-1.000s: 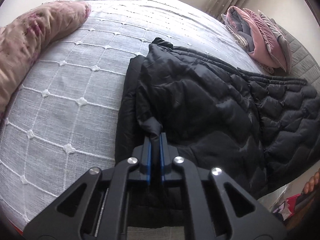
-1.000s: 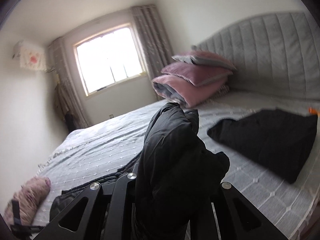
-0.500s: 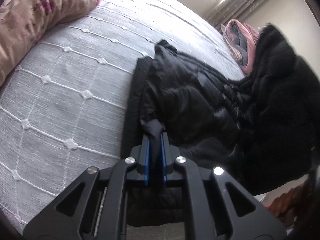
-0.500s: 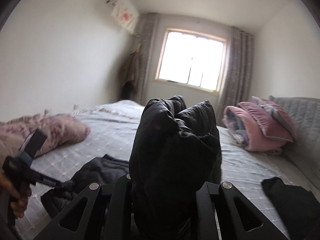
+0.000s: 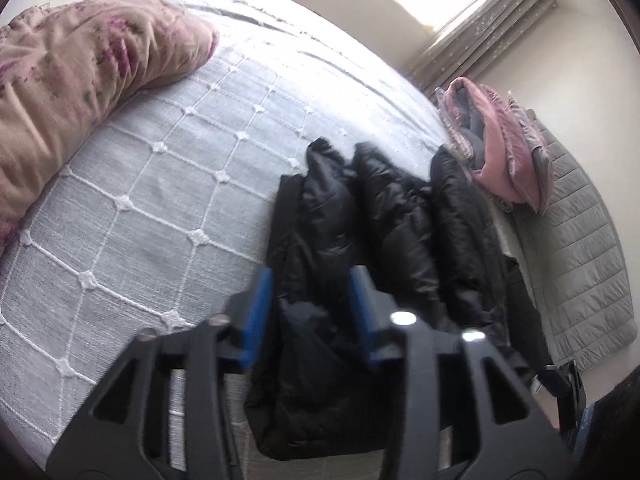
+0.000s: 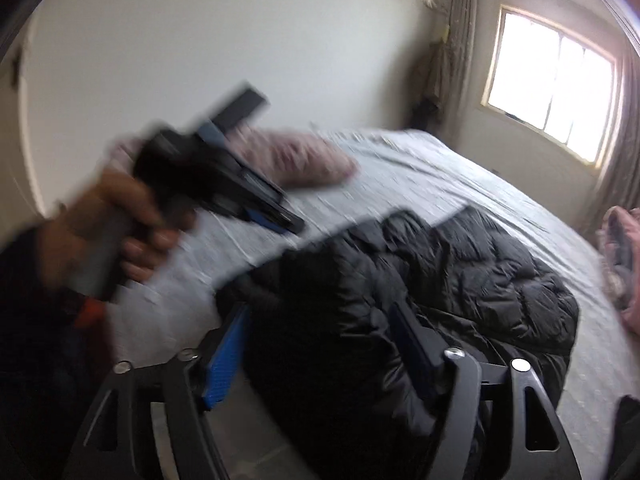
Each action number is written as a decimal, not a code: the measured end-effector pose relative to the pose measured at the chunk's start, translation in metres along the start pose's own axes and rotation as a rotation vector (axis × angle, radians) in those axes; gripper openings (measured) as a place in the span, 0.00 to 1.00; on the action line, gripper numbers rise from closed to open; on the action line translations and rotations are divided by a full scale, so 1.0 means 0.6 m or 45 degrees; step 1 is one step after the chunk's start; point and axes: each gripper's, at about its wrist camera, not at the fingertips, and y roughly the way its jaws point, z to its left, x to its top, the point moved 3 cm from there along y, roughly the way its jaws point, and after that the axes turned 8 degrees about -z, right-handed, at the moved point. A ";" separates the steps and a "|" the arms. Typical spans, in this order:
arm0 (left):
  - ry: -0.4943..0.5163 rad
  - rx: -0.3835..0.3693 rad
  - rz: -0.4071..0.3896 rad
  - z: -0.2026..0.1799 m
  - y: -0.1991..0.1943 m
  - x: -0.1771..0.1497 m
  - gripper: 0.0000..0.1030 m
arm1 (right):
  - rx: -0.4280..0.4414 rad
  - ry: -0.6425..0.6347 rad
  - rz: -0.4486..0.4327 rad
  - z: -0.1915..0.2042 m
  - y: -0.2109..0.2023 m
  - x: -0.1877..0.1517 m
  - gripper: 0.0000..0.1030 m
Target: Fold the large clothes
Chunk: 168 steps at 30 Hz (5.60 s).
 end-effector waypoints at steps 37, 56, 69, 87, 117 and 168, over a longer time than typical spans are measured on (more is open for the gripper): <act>0.521 0.096 0.010 -0.227 0.063 -0.029 0.04 | -0.165 0.549 0.248 -0.140 0.060 -0.127 0.79; 0.387 0.276 0.098 -0.081 0.066 -0.046 0.06 | -0.172 0.593 0.178 -0.147 0.073 -0.110 0.79; 0.479 0.406 0.080 -0.087 0.087 -0.071 0.07 | -0.273 0.467 0.425 -0.100 0.167 -0.143 0.81; 0.302 0.336 0.011 -0.054 0.002 -0.042 0.17 | -0.254 0.477 0.548 -0.118 0.169 -0.160 0.71; 0.375 0.300 -0.053 -0.120 0.110 0.003 0.35 | -0.238 0.607 0.025 -0.230 0.038 -0.030 0.73; 0.344 0.372 0.065 -0.062 0.088 -0.050 0.48 | -0.205 0.619 0.432 -0.216 0.143 -0.173 0.71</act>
